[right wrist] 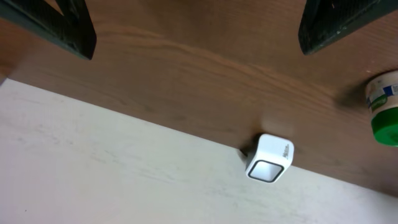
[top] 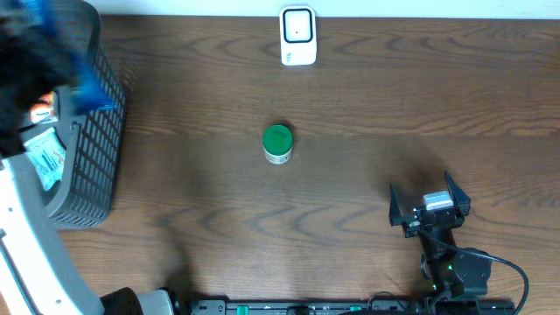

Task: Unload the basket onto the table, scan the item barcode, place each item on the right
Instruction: 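Hold the Oreo pack under the scanner, then release it beside the jar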

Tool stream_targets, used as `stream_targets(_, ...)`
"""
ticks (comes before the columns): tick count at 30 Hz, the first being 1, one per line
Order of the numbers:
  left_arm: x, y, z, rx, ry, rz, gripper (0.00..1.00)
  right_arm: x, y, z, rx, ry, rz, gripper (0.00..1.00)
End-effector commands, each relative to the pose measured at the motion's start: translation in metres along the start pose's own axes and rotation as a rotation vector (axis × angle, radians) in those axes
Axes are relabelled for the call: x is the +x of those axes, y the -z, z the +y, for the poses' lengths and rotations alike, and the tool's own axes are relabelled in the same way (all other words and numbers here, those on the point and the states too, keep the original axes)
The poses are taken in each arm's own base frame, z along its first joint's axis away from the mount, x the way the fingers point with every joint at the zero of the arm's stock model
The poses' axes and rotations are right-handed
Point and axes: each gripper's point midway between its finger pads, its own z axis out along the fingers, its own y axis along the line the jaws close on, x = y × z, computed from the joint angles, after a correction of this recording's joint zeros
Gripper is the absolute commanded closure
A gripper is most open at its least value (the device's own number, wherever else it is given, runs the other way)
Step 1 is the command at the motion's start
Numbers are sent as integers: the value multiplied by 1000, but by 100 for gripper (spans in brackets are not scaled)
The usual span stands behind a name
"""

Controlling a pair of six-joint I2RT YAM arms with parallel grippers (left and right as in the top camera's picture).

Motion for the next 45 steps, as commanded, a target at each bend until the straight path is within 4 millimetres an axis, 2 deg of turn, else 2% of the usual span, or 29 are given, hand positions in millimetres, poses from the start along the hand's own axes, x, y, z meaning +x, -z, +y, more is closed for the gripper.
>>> stream_targets(1, 53, -21, -91, 441, -83, 256, 92, 1, 0, -1, 4, 1, 1, 1)
stream_targets(5, 100, -35, -140, 583, -208, 397, 93, 0, 0, -1, 4, 1, 0, 1)
stream_targets(7, 120, -41, -159, 641, -290, 444, 92, 0, 0, -1, 4, 1, 0, 1)
stream_targets(11, 174, -44, -202, 884, -544, 532, 92, 0, 0, -1, 4, 1, 0, 1)
stream_targets(14, 211, -41, -224, 1091, -673, 583, 92, 0, 0, -1, 4, 1, 0, 1)
stream_targets(16, 234, -50, -230, 1162, -714, 630, 93, 0, 0, -1, 4, 1, 0, 1)
stream_targets(23, 296, -106, -231, 1215, -628, 836, 92, 1, 0, -1, 4, 1, 1, 1)
stream_targets(24, 309, -119, -229, 1212, -607, 876, 93, 0, 0, -1, 4, 1, 0, 1)
stream_targets(29, 351, -154, -218, 1161, -584, 993, 91, 0, 0, -1, 4, 1, 0, 1)
stream_targets(33, 393, -192, -199, 966, -675, 1073, 91, 0, 0, -1, 4, 1, 0, 1)
stream_targets(35, 409, -220, -184, 747, -730, 1083, 91, 1, 0, -1, 4, 1, 1, 1)
stream_targets(38, 412, -267, -153, 318, -825, 977, 91, 0, 0, -1, 4, 1, 0, 1)
stream_targets(40, 401, -285, -140, 93, -879, 862, 91, 0, 0, -1, 4, 1, 0, 1)
stream_targets(42, 399, -289, -142, 10, -922, 790, 90, 0, 0, -1, 4, 1, 0, 1)
stream_targets(44, 405, -289, -153, 23, -948, 762, 86, 0, 0, -1, 4, 1, 0, 1)
stream_targets(45, 407, -289, -156, 27, -942, 757, 78, 0, 0, -1, 4, 1, 0, 1)
